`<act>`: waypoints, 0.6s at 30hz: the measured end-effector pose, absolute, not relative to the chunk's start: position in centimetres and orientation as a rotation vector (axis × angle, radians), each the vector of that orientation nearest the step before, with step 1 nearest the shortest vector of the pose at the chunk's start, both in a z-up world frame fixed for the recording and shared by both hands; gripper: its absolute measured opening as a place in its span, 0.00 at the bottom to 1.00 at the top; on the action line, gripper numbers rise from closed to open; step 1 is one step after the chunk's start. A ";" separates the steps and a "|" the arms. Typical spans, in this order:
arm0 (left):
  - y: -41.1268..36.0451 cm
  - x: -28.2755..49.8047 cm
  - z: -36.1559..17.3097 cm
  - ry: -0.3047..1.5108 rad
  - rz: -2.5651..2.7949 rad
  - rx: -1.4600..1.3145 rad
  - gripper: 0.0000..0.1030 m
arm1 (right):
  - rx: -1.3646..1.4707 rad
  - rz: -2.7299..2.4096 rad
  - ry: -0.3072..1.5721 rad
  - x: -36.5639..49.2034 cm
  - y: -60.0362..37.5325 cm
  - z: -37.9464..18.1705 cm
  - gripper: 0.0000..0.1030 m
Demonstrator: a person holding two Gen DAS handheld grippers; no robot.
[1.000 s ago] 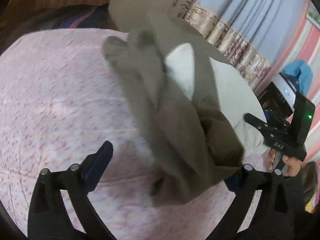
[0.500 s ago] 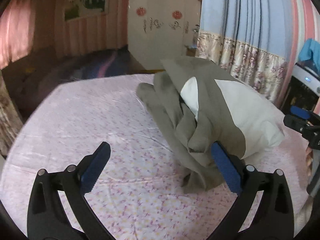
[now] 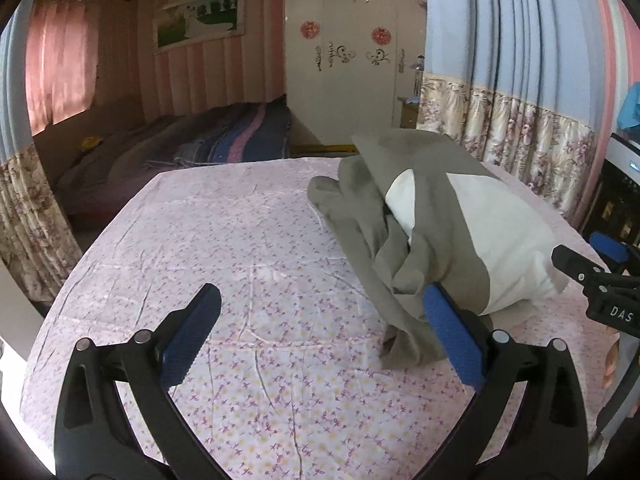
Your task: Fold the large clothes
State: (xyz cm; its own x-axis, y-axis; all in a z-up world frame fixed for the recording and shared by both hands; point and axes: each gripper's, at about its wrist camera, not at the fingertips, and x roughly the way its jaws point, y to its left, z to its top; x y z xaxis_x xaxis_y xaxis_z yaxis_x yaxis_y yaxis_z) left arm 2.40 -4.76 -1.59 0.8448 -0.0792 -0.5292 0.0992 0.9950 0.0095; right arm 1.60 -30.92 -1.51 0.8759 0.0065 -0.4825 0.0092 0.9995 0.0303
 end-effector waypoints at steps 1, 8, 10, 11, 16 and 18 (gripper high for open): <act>-4.7 2.3 -1.5 0.551 -0.089 0.037 0.97 | 0.032 -0.006 0.504 1.5 -30.8 -1.4 0.98; -5.0 1.4 0.2 0.525 -0.091 0.050 0.97 | 0.057 -0.052 0.541 0.5 -30.9 0.4 0.98; -5.0 1.1 0.8 0.515 -0.092 0.044 0.97 | 0.051 -0.060 0.541 0.1 -30.8 1.0 0.98; -5.0 1.0 1.0 0.513 -0.091 0.041 0.97 | 0.049 -0.059 0.539 -0.1 -30.8 1.4 0.98; -5.3 1.0 2.4 0.530 -0.096 0.034 0.97 | 0.067 -0.054 0.539 -0.8 -30.9 2.8 0.98; -5.4 1.0 3.0 0.540 -0.104 0.039 0.97 | 0.070 -0.057 0.532 -1.1 -31.0 3.4 0.98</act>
State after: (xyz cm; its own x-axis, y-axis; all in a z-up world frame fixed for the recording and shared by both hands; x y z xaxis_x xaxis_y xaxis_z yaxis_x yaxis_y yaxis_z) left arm 1.01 -5.44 2.97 0.8525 -0.0883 -0.5152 0.1088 0.9940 0.0096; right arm -1.07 -30.97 3.39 0.8605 -0.0364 -0.5082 0.0727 0.9960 0.0519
